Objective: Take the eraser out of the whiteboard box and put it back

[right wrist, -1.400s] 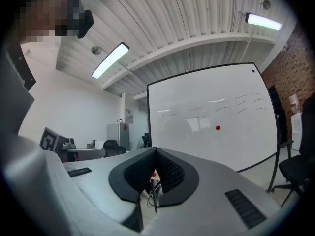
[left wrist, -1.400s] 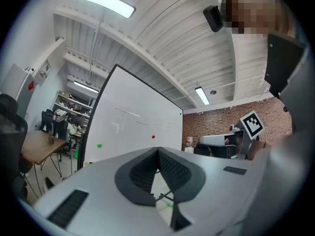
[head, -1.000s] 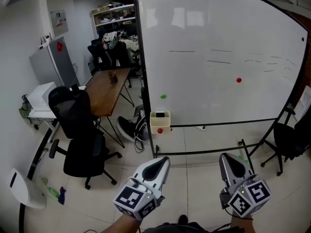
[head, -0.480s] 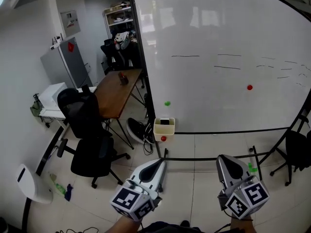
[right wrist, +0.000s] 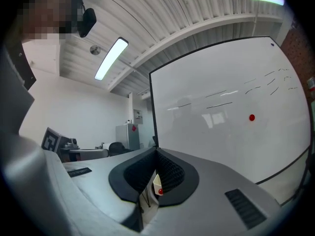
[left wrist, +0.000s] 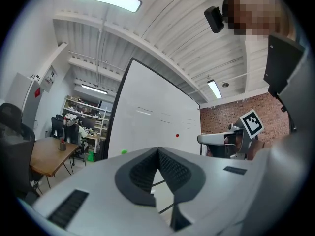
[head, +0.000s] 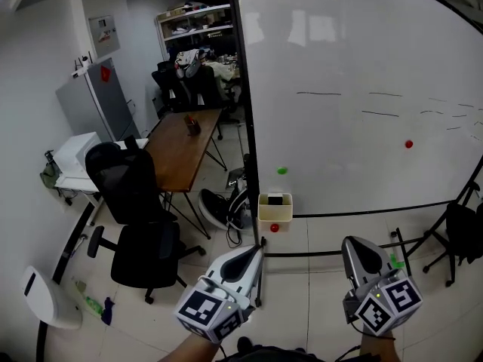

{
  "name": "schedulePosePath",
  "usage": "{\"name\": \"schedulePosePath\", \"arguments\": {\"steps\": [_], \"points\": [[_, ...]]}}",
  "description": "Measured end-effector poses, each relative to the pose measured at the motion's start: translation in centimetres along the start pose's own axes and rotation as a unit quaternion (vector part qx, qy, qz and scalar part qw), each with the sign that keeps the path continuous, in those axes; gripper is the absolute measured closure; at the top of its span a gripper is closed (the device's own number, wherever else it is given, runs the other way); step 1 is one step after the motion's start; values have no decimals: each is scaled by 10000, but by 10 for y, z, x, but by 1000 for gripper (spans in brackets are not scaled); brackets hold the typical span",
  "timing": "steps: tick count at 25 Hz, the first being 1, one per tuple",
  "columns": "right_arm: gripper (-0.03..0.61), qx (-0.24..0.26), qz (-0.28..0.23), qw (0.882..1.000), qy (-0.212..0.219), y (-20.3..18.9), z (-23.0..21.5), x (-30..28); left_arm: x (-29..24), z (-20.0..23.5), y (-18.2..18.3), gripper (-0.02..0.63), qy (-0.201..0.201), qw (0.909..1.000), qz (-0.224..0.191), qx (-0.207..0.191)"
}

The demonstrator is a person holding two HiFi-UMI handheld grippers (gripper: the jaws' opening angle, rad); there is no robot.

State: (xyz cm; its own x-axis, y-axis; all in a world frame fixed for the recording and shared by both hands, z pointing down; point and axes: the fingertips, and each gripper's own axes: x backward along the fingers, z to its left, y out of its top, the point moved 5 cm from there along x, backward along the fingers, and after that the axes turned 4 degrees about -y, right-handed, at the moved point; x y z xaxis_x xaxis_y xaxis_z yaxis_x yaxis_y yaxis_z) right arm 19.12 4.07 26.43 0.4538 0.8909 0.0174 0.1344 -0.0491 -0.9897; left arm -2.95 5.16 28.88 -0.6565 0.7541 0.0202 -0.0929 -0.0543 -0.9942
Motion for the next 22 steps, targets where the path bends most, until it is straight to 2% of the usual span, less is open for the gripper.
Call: {"name": "schedulePosePath", "arguments": {"steps": [6,11,16,22], "points": [[565,44,-22,9996,-296,-5,55,-70,22,88,6,586,-245,9997,7,56],[565,114,19,9992,-382,-12,83,-116,25,138,6,586,-373,9993,-20,83],[565,132,31,9993,-354,-11,80,-152,6,169,6,586,-385,9992,-16,141],[565,142,-6,9998,-155,-13,46,-190,-40,187,6,586,-185,9998,-40,79]]}}
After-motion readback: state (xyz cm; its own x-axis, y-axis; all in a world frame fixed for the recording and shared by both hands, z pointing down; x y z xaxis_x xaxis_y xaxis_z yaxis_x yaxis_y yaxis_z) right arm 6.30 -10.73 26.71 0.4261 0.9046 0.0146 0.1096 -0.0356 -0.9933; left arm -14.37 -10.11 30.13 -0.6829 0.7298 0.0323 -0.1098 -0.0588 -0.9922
